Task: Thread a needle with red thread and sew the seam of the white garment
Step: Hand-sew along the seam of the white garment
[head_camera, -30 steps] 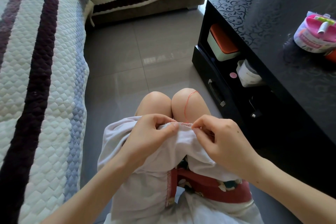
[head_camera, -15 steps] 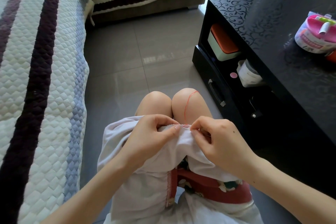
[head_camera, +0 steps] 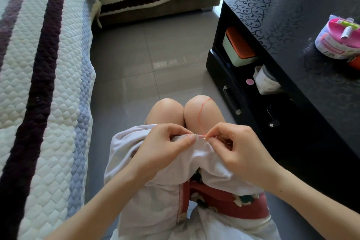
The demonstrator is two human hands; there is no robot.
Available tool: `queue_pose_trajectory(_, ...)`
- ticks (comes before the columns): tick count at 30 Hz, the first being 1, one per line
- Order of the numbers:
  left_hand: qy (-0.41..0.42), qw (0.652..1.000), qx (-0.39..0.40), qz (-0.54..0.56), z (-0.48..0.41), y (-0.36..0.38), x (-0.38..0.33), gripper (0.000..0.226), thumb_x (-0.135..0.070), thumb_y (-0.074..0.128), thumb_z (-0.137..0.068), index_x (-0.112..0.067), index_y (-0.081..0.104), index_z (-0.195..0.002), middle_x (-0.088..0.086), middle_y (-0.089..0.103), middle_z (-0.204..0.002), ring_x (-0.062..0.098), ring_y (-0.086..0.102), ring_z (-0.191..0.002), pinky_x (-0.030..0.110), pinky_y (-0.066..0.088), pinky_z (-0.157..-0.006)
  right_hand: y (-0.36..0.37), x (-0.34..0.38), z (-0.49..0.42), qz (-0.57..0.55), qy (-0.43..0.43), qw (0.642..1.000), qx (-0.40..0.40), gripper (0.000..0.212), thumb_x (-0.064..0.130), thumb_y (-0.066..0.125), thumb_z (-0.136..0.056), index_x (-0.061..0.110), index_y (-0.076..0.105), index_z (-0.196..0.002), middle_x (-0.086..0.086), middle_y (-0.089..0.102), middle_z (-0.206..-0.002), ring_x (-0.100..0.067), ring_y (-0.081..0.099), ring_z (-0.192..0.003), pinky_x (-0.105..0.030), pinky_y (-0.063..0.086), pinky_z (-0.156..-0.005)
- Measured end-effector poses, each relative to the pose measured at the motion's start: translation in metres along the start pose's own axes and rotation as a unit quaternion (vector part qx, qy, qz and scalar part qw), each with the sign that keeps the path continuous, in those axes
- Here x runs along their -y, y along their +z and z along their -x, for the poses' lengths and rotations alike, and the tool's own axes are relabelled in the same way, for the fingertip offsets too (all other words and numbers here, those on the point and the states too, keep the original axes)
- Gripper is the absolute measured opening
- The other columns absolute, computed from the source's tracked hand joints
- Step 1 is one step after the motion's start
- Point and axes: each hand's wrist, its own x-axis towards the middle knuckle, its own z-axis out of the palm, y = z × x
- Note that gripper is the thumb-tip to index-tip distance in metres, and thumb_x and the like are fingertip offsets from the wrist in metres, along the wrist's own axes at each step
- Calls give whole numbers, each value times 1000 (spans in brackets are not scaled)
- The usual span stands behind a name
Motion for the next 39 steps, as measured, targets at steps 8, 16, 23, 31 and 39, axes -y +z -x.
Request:
queue_pose_trajectory(8,-53,982,102,150,-3,-6,3,14,-14,62,-91,-11,75,-88,-1,75,-85,5,66,-83,17,48,-74,-5,-2,-6,-155,86,983,50,15,0,60,-90,8,70,-81,-12,69,-75,-29,67,-80,-44,53,-77)
queue_pose_trajectory(16,-73,957,156,235,-6,-4,7,18,-24,64,-79,-15,78,-86,5,74,-90,11,67,-87,20,50,-75,0,1,-4,-246,98,962,69,14,-3,56,-92,1,66,-83,-5,65,-74,-12,61,-76,-28,50,-75)
queue_pose_trajectory(23,-69,955,144,250,-7,-7,9,30,-21,64,-79,0,73,-98,19,72,-100,19,68,-91,23,54,-80,-7,-6,-7,-148,73,980,109,7,8,61,-91,14,62,-89,-1,65,-73,-11,60,-67,-24,48,-63)
queue_pose_trajectory(31,-63,965,135,216,-7,2,5,15,-25,66,-78,-17,78,-80,5,74,-86,10,67,-83,19,50,-72,0,-2,-6,-156,64,984,58,13,0,65,-87,9,68,-78,2,67,-67,-4,62,-63,-21,49,-62)
queue_pose_trajectory(39,-33,984,107,136,-4,2,-1,15,-17,66,-90,-18,75,-78,-7,73,-76,-1,64,-75,12,46,-68,-4,0,-7,150,-161,971,-92,21,41,61,-86,25,74,-89,8,65,-94,-18,60,-88,-42,47,-73)
